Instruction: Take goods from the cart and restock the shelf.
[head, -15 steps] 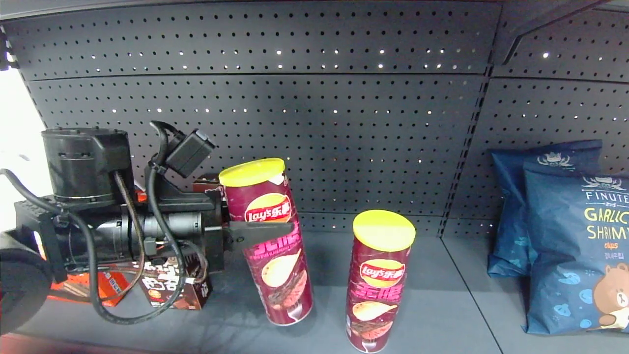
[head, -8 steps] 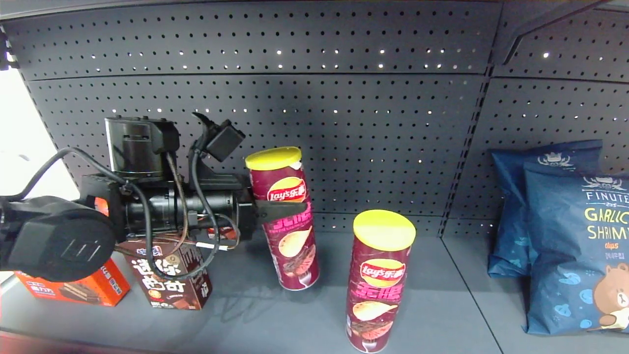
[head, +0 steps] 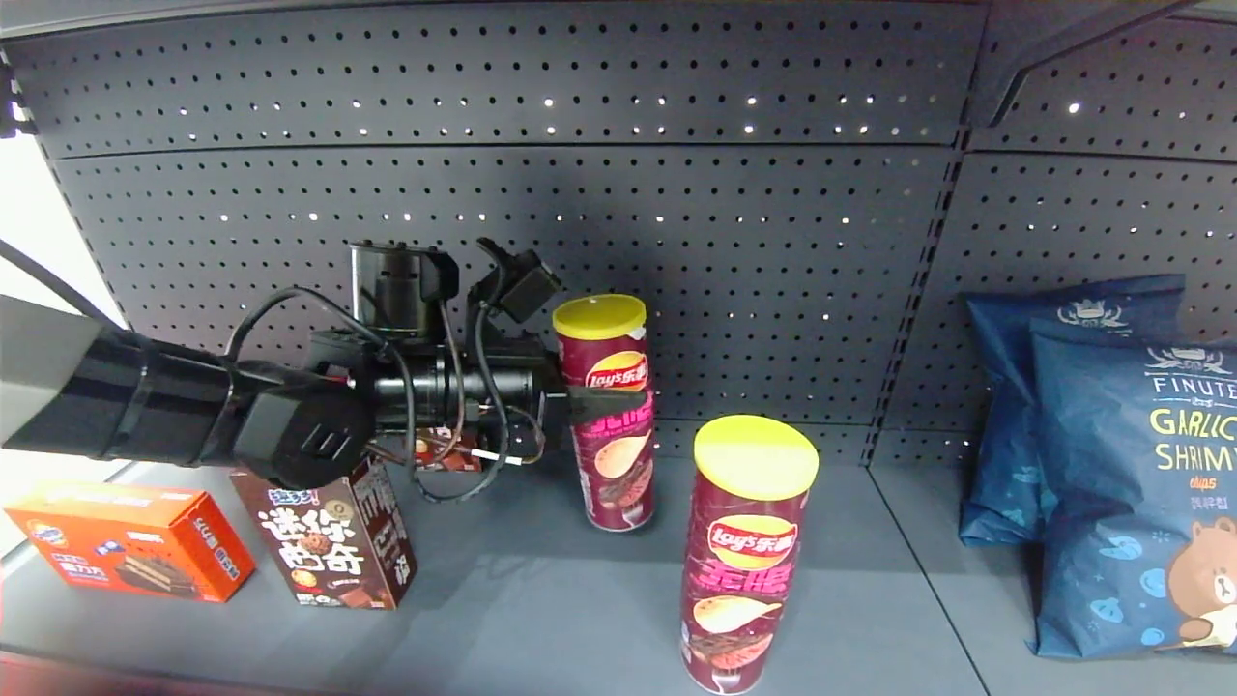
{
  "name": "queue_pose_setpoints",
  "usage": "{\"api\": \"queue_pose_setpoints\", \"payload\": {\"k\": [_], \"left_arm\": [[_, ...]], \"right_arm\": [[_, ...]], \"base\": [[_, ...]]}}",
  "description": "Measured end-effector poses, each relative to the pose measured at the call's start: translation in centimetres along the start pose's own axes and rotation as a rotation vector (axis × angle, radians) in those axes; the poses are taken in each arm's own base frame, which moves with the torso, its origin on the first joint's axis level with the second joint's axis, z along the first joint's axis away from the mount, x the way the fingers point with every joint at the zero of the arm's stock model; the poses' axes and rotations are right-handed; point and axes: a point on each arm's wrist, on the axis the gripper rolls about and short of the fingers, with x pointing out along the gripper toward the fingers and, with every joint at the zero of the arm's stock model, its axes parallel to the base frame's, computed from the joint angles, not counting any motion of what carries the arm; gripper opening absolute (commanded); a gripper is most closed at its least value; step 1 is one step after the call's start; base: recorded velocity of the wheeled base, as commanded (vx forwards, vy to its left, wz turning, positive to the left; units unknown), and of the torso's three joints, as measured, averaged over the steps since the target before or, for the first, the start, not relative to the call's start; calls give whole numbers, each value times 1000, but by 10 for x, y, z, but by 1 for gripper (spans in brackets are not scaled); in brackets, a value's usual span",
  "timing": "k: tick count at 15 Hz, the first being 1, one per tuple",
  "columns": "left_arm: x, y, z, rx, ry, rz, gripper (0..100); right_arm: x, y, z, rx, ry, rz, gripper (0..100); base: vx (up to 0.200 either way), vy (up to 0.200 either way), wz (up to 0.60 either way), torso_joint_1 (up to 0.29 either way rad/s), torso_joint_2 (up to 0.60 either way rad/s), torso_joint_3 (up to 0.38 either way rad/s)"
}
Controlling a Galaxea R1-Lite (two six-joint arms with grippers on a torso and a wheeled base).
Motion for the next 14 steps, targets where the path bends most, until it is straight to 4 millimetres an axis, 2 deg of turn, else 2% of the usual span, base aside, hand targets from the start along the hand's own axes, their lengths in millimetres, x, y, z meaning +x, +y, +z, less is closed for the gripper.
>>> {"api": "queue_pose_setpoints", "payload": {"k": [3, 7, 14], "left_arm": [[16, 15, -2, 46, -9, -1, 0], [34, 25, -12, 79, 3, -17, 0], [48, 35, -19, 75, 6, -32, 0]], "right_arm": [[0, 0, 0, 0, 0, 0, 100], [0, 0, 0, 0, 0, -1, 100], [0, 0, 0, 0, 0, 0, 100]], "base": [[0, 0, 0, 0, 0, 0], [0, 0, 0, 0, 0, 0], [0, 0, 0, 0, 0, 0]]}}
